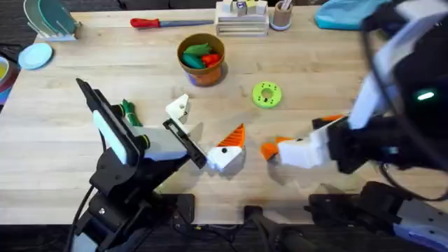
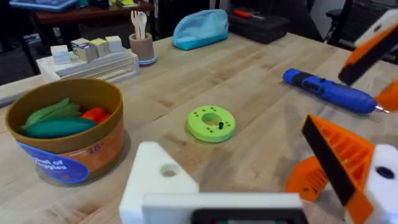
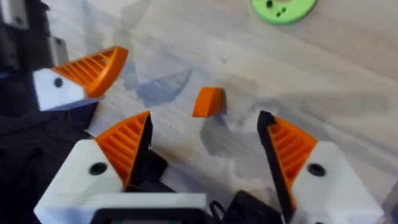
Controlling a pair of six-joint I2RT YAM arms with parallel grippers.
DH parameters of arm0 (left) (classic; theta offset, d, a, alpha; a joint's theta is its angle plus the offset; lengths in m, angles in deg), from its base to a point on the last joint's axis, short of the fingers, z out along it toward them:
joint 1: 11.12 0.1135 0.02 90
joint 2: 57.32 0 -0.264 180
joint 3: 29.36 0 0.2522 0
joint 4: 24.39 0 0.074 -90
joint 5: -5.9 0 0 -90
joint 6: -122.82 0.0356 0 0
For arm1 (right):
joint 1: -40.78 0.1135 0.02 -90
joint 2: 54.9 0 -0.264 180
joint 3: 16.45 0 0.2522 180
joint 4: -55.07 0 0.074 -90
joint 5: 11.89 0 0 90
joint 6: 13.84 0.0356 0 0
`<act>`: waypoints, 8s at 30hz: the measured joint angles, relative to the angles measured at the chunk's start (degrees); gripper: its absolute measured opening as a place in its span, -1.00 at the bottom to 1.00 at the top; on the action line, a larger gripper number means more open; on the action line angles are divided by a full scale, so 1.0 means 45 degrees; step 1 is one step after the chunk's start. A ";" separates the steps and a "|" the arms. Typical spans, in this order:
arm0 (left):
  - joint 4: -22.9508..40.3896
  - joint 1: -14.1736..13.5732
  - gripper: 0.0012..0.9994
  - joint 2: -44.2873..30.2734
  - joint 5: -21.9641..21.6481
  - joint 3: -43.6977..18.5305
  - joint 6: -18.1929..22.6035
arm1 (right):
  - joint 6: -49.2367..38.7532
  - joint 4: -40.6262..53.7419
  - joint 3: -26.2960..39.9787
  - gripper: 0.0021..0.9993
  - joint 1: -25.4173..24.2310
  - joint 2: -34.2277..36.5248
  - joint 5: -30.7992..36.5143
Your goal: Pick up the gripper from the table and insert it into the empty holder that is missing its gripper. Then pick up a screw, insert it into the mounting hole, and use the screwdriver to tighten it. Finally, clean up the table by picking up the vegetable and placing it into the bucket.
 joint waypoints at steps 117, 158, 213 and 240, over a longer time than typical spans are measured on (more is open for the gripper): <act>-0.0015 0.0049 0.99 0.0004 0.0369 -0.0005 -0.0087 | 0.1216 -1.0759 0.0666 -0.99 -0.4591 1.1588 -1.6607; -0.0005 -0.0019 0.99 0.0000 0.0643 -0.0005 -0.0385 | 0.2506 -1.3314 0.0738 -0.99 -0.3810 1.2286 -1.6303; 0.0044 0.0146 0.99 -0.0097 -0.0073 -0.0005 -0.0890 | 0.4640 -1.5708 0.0836 -0.99 -0.3591 1.2982 -1.5509; 0.0170 0.0316 0.99 -0.0121 -0.1447 0.0000 -0.1287 | 0.5290 -1.6605 0.0986 -0.99 -0.2226 1.2977 -1.3168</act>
